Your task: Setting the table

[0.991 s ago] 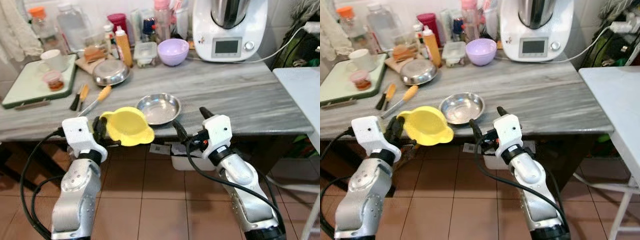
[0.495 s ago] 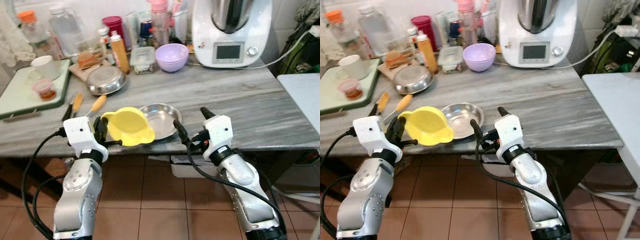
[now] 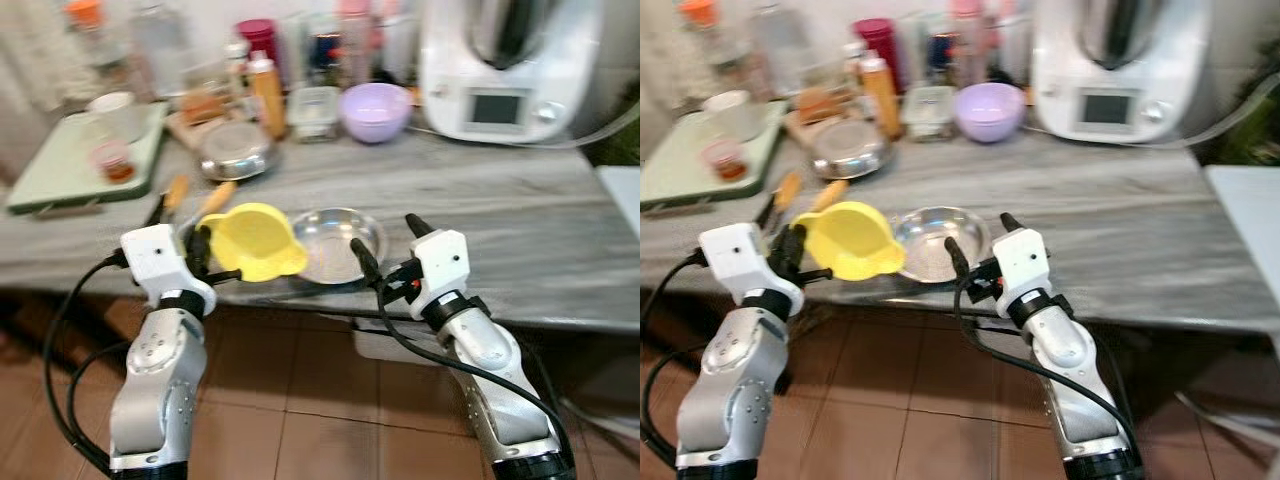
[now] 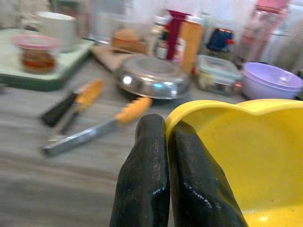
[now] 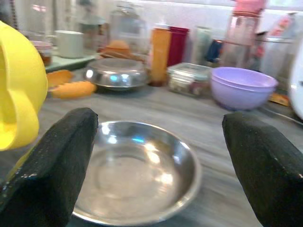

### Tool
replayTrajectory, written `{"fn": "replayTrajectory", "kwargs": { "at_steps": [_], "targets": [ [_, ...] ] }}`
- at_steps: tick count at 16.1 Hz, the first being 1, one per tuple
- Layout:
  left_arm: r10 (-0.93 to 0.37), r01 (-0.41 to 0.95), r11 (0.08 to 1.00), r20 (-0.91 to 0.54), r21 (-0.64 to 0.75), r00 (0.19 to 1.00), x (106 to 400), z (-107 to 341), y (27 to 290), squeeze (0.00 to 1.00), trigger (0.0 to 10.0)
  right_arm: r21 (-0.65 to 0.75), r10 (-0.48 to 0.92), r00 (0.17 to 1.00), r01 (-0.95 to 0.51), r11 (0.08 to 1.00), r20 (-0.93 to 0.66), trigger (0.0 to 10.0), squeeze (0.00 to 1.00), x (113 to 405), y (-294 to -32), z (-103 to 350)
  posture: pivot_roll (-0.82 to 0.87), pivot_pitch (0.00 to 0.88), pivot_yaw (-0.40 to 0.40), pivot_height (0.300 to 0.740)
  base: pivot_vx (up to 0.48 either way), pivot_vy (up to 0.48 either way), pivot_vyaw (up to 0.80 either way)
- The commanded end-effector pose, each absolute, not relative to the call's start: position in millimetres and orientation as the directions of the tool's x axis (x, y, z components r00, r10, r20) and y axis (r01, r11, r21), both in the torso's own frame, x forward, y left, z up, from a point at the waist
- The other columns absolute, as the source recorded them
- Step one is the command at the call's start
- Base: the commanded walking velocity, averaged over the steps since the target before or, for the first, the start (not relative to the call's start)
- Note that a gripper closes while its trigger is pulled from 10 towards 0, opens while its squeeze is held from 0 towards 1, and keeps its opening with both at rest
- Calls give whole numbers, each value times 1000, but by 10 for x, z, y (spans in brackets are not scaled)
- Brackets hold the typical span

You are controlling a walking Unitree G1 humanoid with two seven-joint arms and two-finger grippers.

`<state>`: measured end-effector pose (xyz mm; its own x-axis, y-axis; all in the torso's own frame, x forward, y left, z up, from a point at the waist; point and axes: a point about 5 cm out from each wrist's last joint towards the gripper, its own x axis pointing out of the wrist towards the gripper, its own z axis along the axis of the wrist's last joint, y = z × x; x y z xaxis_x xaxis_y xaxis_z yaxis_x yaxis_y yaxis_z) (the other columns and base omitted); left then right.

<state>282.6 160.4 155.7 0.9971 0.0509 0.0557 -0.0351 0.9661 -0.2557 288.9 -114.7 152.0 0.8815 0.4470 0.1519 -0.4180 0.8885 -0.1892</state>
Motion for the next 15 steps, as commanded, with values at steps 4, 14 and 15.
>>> {"fn": "replayTrajectory", "kwargs": {
  "at_steps": [4, 14, 15],
  "targets": [
    [56, -25, 966, 112, -259, 992, 2834, 1672, 1613, 0, 10000, -202, 454, 872, -418, 885, 182, 10000, 0, 2872, -1128, 1587, -98, 75, 107, 740, 0, 0, 0],
    [44, -18, 966, 96, -257, 994, 2816, 1628, 1606, 0, 10000, -201, 459, 871, -425, 883, 174, 10000, 0, 2868, -1118, 1564, -92, 76, 108, 740, 240, 0, 0],
    [40, -14, 966, 98, -258, 994, 2820, 1633, 1598, 0, 10000, -201, 458, 872, -424, 883, 172, 10000, 0, 2871, -1120, 1561, -92, 76, 108, 740, 277, 0, 0]
  ]
}}
